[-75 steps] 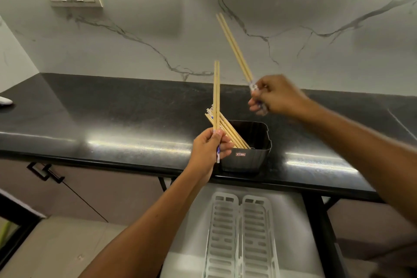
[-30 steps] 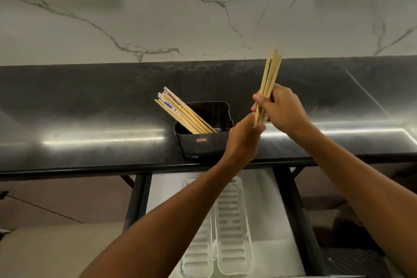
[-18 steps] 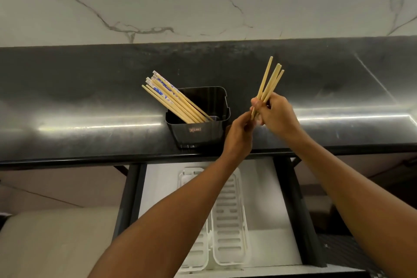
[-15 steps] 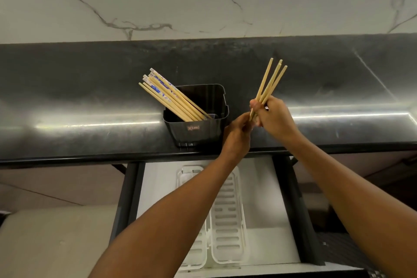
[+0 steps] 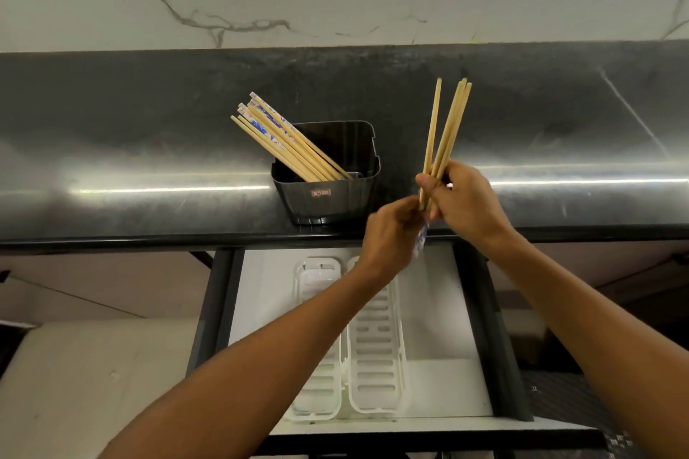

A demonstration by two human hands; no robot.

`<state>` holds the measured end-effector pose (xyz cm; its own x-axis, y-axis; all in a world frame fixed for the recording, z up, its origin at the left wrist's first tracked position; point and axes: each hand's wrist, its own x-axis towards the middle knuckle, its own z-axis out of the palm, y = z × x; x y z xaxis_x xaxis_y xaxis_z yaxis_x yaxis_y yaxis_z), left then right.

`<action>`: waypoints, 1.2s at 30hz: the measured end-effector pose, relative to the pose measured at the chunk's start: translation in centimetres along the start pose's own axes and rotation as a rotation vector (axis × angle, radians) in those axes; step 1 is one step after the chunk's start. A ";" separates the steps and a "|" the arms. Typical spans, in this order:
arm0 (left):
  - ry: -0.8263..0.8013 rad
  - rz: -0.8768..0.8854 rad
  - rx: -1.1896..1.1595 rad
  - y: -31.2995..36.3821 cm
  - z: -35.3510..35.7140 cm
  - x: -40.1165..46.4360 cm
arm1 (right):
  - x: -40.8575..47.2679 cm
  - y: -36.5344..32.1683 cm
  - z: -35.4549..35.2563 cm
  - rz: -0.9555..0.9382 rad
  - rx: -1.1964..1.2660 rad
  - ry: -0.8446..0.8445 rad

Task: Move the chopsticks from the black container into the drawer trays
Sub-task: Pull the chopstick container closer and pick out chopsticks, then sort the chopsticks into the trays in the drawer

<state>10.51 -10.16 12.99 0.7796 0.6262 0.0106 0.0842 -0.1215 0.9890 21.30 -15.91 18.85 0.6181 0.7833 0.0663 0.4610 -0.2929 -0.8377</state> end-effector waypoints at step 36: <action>-0.105 -0.765 0.599 -13.1 2.1 -12.1 | -9.6 11.2 16.9 0.744 -0.480 -0.484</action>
<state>1.32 -17.76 -0.41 0.4316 0.6307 -0.6449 0.8692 -0.0996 0.4844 9.78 -17.44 -0.28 0.5772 0.4188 -0.7010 0.3367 -0.9042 -0.2630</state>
